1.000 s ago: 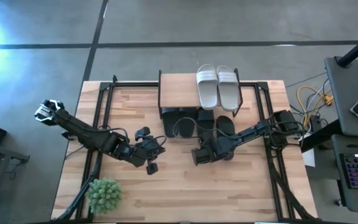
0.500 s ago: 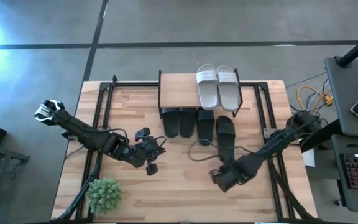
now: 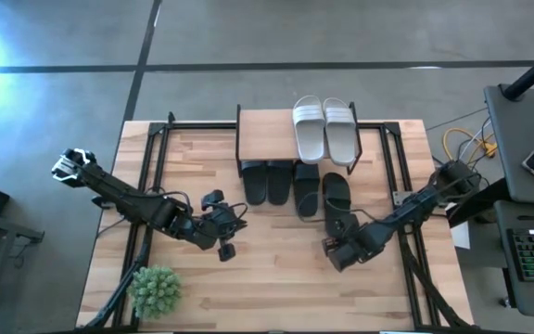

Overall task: Pick and place slides into the shelf
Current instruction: Adjust the black slides under the shelf

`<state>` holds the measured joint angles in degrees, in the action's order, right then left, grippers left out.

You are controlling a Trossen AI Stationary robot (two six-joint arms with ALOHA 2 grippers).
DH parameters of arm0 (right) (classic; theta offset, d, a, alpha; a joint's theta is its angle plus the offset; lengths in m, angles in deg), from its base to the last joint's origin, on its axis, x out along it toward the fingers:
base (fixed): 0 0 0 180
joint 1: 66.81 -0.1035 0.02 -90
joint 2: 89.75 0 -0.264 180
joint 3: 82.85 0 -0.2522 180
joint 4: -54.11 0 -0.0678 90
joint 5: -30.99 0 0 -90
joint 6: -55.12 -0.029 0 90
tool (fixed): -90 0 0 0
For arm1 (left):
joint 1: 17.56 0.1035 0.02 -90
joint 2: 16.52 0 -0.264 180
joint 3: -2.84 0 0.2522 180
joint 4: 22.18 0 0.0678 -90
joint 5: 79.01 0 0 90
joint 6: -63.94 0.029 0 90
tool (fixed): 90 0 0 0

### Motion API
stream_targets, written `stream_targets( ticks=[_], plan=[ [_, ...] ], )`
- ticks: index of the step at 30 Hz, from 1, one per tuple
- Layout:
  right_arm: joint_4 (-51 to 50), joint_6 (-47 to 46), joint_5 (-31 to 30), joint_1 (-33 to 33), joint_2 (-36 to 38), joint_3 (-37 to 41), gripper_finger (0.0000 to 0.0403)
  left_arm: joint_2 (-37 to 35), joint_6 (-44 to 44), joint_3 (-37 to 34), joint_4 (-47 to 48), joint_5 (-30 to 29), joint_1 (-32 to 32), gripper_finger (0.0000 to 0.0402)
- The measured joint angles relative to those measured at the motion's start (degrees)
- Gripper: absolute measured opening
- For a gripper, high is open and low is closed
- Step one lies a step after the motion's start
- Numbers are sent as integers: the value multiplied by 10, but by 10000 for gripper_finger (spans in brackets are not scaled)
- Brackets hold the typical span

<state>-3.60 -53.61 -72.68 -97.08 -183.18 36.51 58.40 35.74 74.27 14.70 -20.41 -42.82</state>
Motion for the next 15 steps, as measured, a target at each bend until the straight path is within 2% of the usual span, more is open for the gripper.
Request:
stream_targets(
  ticks=[3,8,15],
  plan=[
    [-1,25,-11,22,3,3,31,0,0,0,-1,0,0,17],
    [-8,74,-68,71,10,5,31,0,0,0,-2,-1,0,17],
    [-7,136,-81,125,30,5,31,12,-15,0,-4,-2,0,17]
  ],
)
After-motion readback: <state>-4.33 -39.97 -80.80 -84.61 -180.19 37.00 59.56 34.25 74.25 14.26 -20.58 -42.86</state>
